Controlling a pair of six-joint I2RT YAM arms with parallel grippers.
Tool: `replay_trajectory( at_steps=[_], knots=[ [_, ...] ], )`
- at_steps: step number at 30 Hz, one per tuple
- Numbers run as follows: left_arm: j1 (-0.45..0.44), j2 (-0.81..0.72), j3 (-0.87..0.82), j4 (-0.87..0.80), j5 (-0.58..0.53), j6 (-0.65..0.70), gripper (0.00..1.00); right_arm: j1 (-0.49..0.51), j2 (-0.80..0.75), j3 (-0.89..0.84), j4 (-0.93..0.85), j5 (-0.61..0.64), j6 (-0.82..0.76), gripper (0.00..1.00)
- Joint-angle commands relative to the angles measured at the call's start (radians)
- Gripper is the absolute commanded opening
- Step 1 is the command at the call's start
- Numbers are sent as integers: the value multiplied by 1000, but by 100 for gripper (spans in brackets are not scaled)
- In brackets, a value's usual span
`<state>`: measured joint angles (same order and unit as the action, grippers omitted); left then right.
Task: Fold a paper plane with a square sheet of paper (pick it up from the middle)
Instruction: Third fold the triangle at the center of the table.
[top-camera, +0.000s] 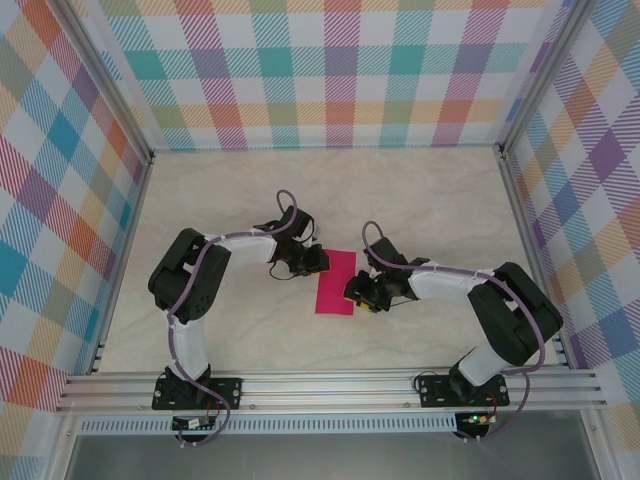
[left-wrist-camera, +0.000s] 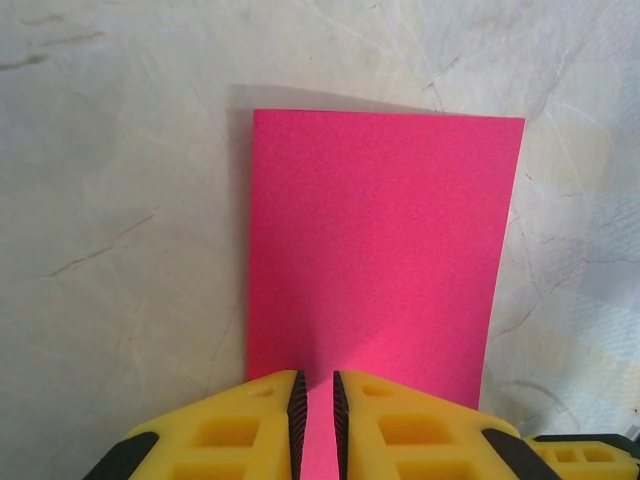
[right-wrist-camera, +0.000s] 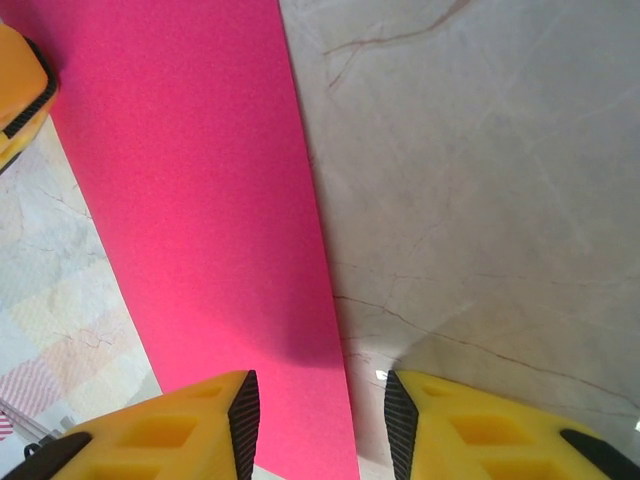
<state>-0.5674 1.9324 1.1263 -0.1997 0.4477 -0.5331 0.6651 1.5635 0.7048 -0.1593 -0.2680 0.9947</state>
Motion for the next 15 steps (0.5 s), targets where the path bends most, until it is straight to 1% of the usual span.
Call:
replay_trajectory(
  at_steps=[1, 11, 15],
  knots=[
    [-12, -20, -23, -29, -24, 10, 19, 12, 9, -16, 89, -56, -1, 40],
    [-12, -17, -26, -35, -29, 14, 19, -3, 1, 5, 133, -87, 2, 42],
    [-12, -13, -25, -37, -26, 14, 19, -8, 12, 16, 119, -79, -1, 43]
  ],
)
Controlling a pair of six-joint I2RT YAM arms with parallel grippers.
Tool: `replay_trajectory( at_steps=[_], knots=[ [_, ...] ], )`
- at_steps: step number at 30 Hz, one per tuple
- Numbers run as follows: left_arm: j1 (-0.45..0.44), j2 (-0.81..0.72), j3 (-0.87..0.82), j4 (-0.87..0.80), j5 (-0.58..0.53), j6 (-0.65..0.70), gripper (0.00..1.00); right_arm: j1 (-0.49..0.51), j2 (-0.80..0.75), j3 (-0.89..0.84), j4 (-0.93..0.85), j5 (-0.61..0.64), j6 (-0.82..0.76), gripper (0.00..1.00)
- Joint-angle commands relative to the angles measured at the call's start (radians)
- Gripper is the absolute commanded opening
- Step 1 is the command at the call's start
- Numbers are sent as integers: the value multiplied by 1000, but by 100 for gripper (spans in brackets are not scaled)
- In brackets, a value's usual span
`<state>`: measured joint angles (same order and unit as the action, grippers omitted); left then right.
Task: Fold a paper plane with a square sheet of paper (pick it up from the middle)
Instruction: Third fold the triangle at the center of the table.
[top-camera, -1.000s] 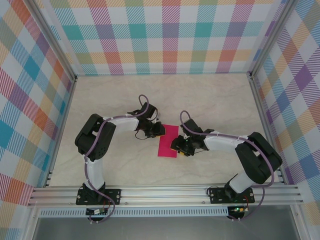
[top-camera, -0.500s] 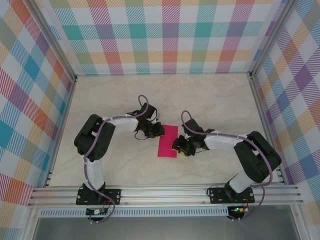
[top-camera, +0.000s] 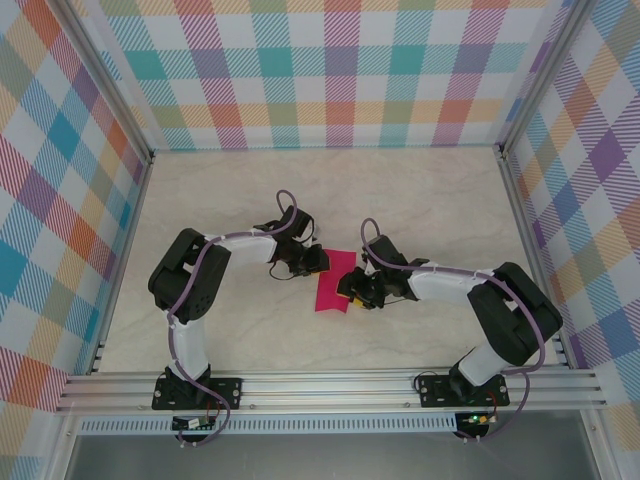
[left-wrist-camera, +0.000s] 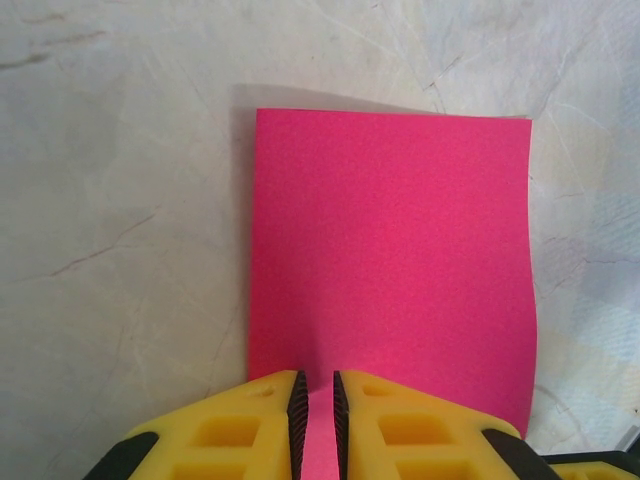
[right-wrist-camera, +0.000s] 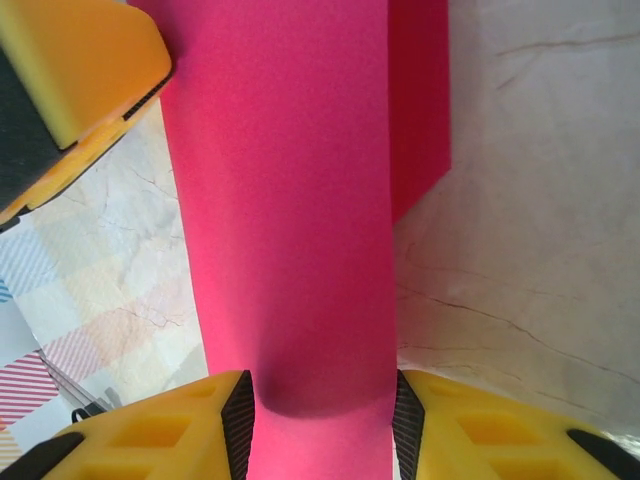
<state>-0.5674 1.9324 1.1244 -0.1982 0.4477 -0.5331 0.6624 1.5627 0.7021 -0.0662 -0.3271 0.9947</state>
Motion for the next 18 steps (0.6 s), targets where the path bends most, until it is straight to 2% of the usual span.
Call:
replay_trajectory(
  at_steps=[1, 12, 18],
  knots=[
    [-12, -14, -23, -37, -26, 14, 19, -7, 14, 19, 32, -24, -1, 43],
    [-12, -13, -20, -51, -32, 25, 19, -59, 19, 48, 52, -34, -27, 46],
    [-12, -9, -18, -56, -33, 30, 19, -78, 71, 75, 78, -120, -54, 46]
  ],
)
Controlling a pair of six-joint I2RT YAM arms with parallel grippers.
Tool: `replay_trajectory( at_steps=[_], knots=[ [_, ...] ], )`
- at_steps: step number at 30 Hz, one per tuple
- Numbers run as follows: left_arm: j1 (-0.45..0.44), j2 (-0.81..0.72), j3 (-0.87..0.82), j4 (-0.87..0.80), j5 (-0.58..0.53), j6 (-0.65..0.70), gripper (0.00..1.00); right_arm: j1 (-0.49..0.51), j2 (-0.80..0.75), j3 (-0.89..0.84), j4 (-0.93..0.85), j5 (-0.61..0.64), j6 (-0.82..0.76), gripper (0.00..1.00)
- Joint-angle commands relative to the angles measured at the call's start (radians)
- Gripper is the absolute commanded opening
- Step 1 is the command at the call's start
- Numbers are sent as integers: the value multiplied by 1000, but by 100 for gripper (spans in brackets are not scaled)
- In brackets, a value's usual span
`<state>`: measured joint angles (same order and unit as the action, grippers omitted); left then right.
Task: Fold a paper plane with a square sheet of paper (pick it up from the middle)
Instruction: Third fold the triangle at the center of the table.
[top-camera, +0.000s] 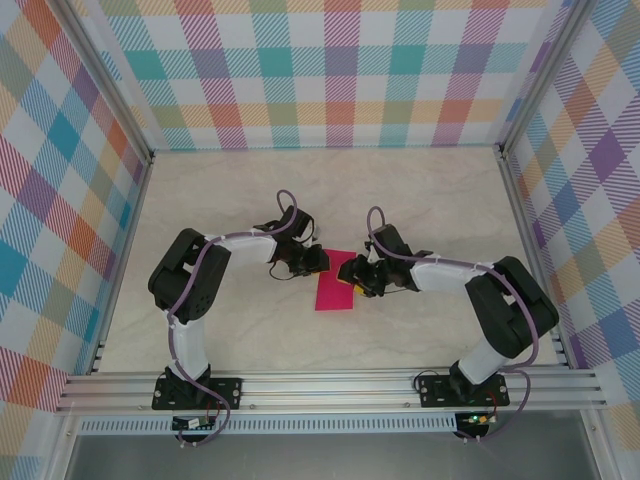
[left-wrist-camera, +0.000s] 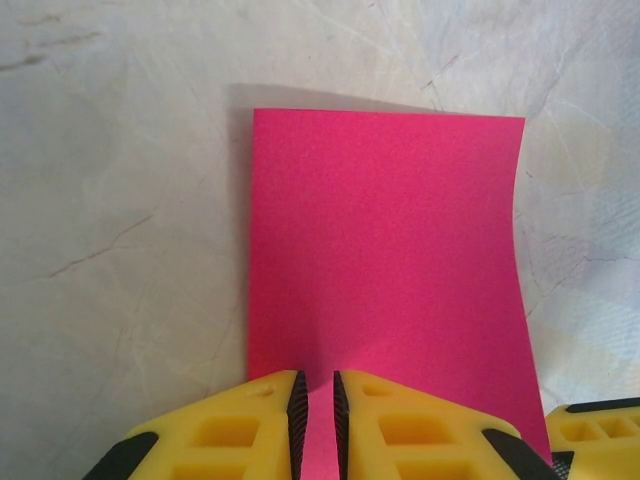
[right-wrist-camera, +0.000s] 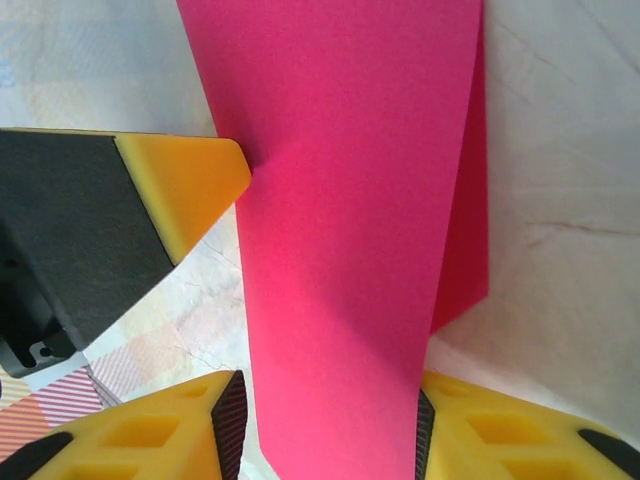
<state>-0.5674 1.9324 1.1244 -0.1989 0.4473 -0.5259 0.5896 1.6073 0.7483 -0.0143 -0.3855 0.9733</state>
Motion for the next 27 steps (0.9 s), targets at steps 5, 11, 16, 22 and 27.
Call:
replay_trajectory(
  at_steps=[5, 11, 16, 22, 27],
  knots=[
    [-12, -38, -23, -41, -4, 29, 22, -11, 58, 76, -109, 2, -53, 36],
    [-12, -196, -44, -65, -17, 93, 35, -16, 96, 104, -171, 13, -68, 22],
    [-38, -346, -117, -104, -29, 176, 43, -16, 108, 123, -193, 3, -70, 18],
    [-213, -513, -250, -102, -219, 285, 55, -16, 98, 150, -219, -14, -71, 15],
    [-405, -540, -305, -44, -453, 325, 59, -19, 108, 154, -216, -39, -62, 14]
  ],
)
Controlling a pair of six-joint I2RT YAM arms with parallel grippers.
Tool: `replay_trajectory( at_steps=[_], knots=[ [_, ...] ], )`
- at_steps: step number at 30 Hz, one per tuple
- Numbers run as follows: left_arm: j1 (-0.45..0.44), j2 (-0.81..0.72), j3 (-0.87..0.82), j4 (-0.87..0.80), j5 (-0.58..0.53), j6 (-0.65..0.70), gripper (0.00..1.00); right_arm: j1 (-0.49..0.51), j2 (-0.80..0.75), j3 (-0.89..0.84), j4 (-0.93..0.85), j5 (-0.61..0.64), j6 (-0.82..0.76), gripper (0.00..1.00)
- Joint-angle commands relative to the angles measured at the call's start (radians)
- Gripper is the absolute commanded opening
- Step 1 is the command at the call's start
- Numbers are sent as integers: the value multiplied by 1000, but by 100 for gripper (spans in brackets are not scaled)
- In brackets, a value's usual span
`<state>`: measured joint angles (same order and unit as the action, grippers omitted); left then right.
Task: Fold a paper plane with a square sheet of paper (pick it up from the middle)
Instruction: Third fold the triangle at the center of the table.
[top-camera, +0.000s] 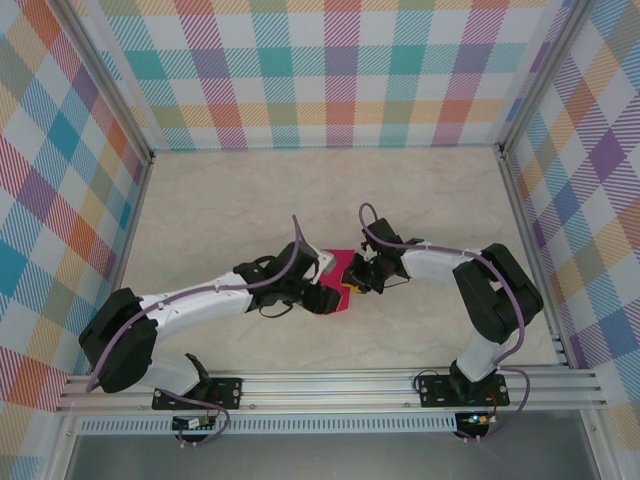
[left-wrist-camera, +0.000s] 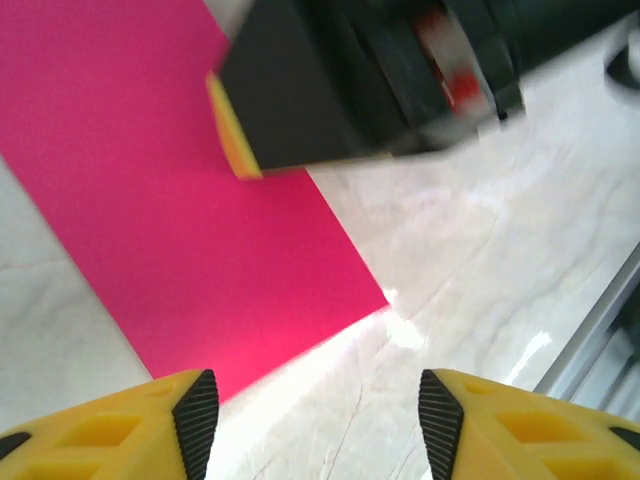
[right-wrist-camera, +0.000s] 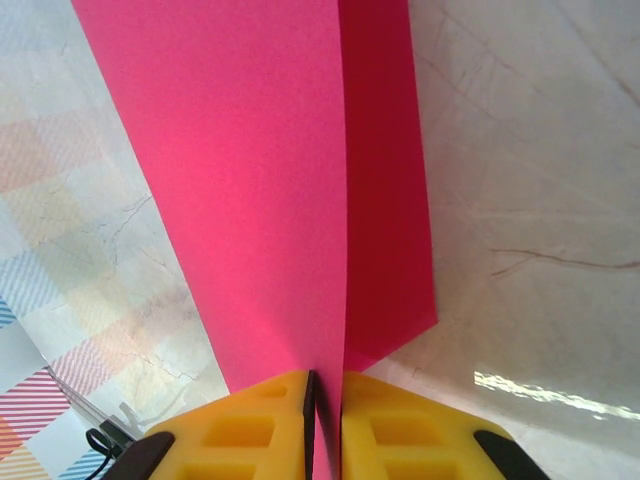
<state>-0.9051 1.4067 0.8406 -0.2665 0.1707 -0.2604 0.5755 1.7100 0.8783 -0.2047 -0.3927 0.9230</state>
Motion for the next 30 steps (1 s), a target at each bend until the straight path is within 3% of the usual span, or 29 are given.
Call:
replay_trajectory(
  at_steps=[1, 8, 16, 21, 25, 30],
  knots=[
    [-100, -2, -23, 33, -219, 63, 60, -6, 6, 27, -27, -34, -13, 14],
    [-254, 126, 36, 46, -426, 121, 64, -6, 21, 34, -21, -55, -9, 15],
    [-306, 269, 129, 36, -551, 152, 62, -9, 30, 44, -27, -61, -14, 15],
    [-306, 274, 137, 40, -598, 151, 45, -12, 25, 38, -31, -58, -17, 16],
    [-307, 252, 117, 39, -651, 148, 23, -16, 20, 33, -33, -60, -22, 16],
    [-305, 225, 111, 43, -636, 164, 5, -18, 5, 31, -43, -58, -35, 18]
  ],
)
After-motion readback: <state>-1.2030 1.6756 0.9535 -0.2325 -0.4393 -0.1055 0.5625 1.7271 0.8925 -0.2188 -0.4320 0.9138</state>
